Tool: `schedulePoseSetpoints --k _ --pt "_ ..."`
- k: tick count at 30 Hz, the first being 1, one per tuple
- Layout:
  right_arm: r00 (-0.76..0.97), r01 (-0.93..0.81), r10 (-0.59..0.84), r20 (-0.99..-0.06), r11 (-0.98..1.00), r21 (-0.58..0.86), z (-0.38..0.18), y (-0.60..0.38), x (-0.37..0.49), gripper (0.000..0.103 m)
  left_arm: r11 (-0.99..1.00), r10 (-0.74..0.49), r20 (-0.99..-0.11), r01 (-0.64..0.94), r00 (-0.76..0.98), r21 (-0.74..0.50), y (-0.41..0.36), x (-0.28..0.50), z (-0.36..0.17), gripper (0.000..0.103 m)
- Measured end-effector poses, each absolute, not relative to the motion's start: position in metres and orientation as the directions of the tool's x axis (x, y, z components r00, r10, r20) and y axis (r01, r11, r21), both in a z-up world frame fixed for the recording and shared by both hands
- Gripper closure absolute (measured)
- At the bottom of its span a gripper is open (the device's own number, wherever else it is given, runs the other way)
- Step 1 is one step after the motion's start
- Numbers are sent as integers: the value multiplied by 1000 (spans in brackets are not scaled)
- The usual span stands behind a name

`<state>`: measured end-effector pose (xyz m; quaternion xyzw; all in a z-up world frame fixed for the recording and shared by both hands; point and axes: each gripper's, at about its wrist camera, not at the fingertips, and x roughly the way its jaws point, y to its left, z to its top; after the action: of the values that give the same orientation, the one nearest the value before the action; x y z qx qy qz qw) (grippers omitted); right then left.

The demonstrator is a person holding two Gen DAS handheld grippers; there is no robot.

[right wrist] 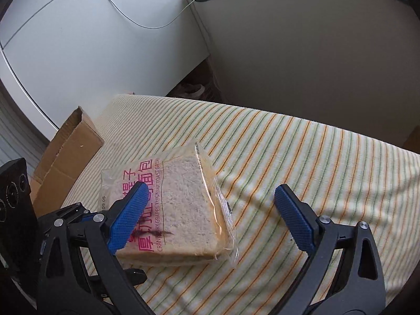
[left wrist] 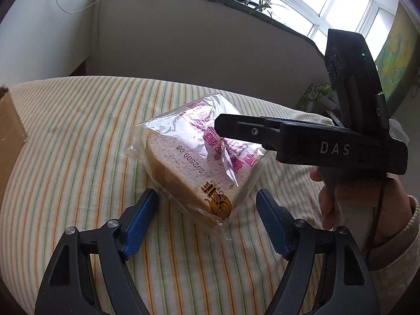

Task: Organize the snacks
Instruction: 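Close the right tool on the bread loaf bag, then lift the bread loaf bag with the right tool and carry it over the box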

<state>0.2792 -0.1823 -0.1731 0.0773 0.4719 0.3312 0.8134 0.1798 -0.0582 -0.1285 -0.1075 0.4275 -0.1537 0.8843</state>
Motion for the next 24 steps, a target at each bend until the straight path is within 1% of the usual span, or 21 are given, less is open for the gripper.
schedulePoseSetpoints --k 2,5,6,7,8,10,15,18,21,24 --pt "332 -473 612 -717 766 435 -173 -181 279 5 930 -364 -721 187 589 -317 -61 181 -129 25" --pt "326 -482 621 -713 758 439 -173 -180 281 12 934 -356 -724 192 590 -302 -67 184 -128 25" --pt "316 -486 638 -702 744 458 -172 -181 281 22 933 -359 -723 194 590 -304 -66 184 -128 25" --pt "300 -491 662 -687 724 484 -171 -180 279 37 931 -362 -722 194 590 -308 -65 185 -127 25" --pt "292 -496 677 -676 711 498 -169 -177 277 46 931 -363 -722 195 590 -309 -66 185 -126 25" --pt "317 -498 647 -694 736 459 -164 -173 272 47 932 -361 -722 197 590 -305 -67 185 -126 26" --pt "338 -461 627 -702 761 457 -162 -174 263 47 932 -361 -720 199 592 -303 -66 185 -126 27" --pt "373 -455 594 -713 787 417 -150 -178 248 47 929 -367 -715 199 595 -312 -63 185 -127 28" --pt "428 -420 584 -690 805 420 -133 -190 225 47 927 -374 -705 215 603 -307 -64 181 -123 31" --pt "496 -395 567 -657 822 411 -106 -206 200 47 937 -349 -692 262 632 -233 -77 164 -109 32"
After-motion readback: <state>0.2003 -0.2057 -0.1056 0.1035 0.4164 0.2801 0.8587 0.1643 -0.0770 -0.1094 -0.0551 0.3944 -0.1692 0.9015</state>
